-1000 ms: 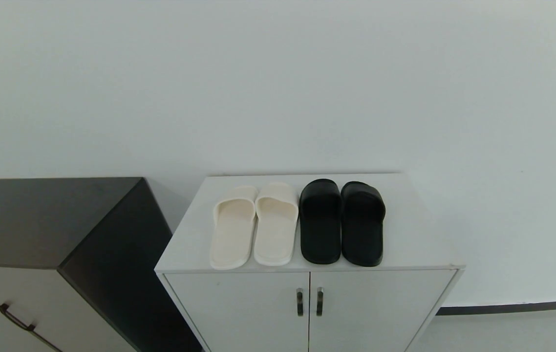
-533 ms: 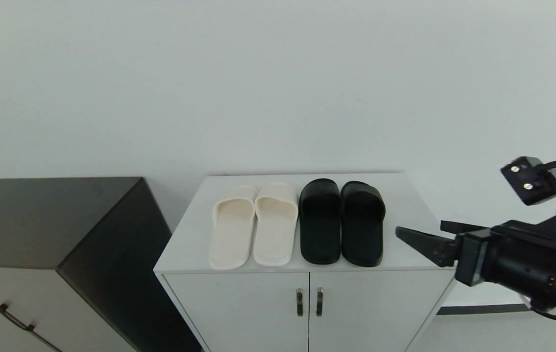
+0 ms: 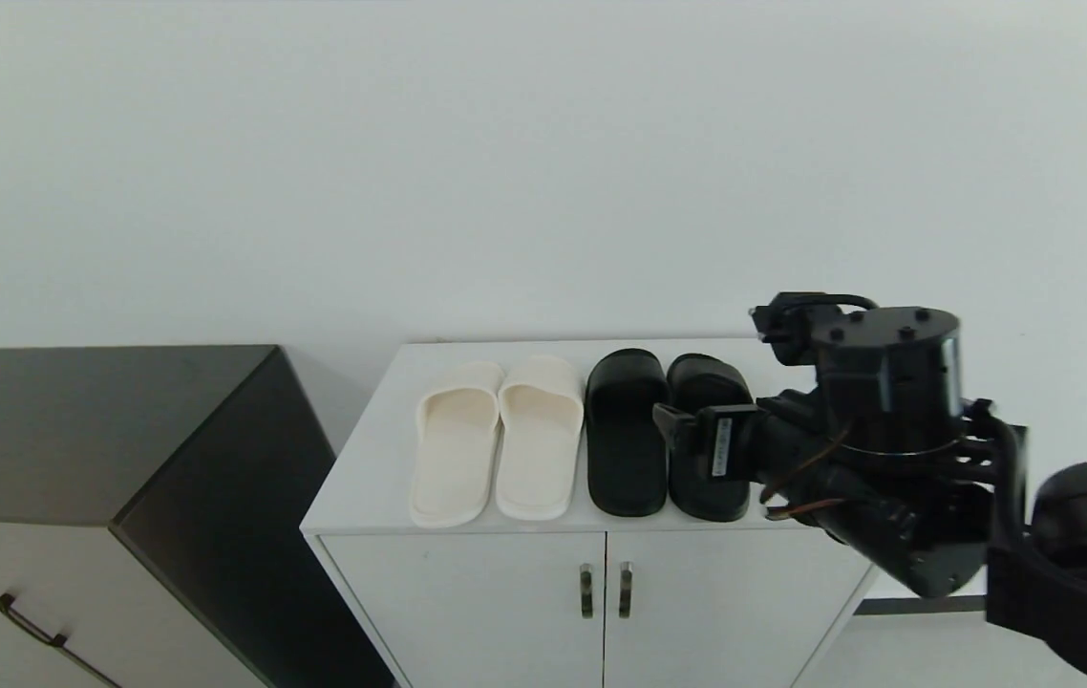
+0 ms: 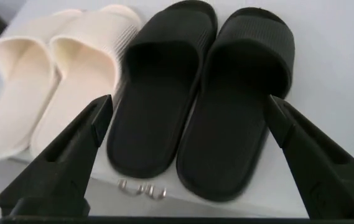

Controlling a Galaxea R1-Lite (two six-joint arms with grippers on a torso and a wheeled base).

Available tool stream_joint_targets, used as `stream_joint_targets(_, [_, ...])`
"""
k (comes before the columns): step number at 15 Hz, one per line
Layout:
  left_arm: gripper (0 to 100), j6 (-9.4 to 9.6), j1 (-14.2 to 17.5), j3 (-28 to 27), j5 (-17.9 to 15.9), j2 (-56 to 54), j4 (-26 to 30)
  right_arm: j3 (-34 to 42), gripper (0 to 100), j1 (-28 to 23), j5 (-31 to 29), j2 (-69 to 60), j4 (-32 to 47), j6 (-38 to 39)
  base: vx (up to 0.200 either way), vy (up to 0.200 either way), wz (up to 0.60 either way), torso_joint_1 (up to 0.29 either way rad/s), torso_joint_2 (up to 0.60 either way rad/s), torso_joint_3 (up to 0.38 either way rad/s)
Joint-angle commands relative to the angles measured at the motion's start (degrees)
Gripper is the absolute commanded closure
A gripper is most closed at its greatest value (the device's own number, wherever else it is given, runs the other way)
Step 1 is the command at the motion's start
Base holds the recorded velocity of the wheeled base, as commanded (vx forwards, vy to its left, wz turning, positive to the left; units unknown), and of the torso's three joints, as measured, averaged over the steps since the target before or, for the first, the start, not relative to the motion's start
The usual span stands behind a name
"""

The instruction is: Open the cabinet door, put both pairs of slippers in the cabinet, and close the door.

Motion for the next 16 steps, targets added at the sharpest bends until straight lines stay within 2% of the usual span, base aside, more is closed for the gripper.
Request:
stream_joint_targets(1, [100,-0.01,0.01,0.00,0.01,-0.02,-0.01,-5.75,0,-0.15,-2.80,8.63,0.28,0.21,0.000,0.000,0.00,0.000,0.00,0.000])
stream_joint_targets(3, [100,-0.01,0.01,0.00,0.01,-0.02,-0.01,-8.83,0,-0.59,-6.40,12.85,0.28,0.21,0.000,0.000,0.00,0.000,0.00,0.000])
stream_joint_targets(7, [100,-0.01,0.01,0.00,0.01,-0.02,-0.01,-9.97,0,-1.99,-10.62,16.10,-0.24,0.21,0.000,0.000,0.00,0.000,0.00,0.000])
stream_joint_targets(16, [100,-0.10,0.01,0.00,0.01,-0.02,-0.01,-18.67,0,-5.51,-11.15,25.24,-3.32,-0.85,0.000,0.000,0.00,0.000,0.00,0.000])
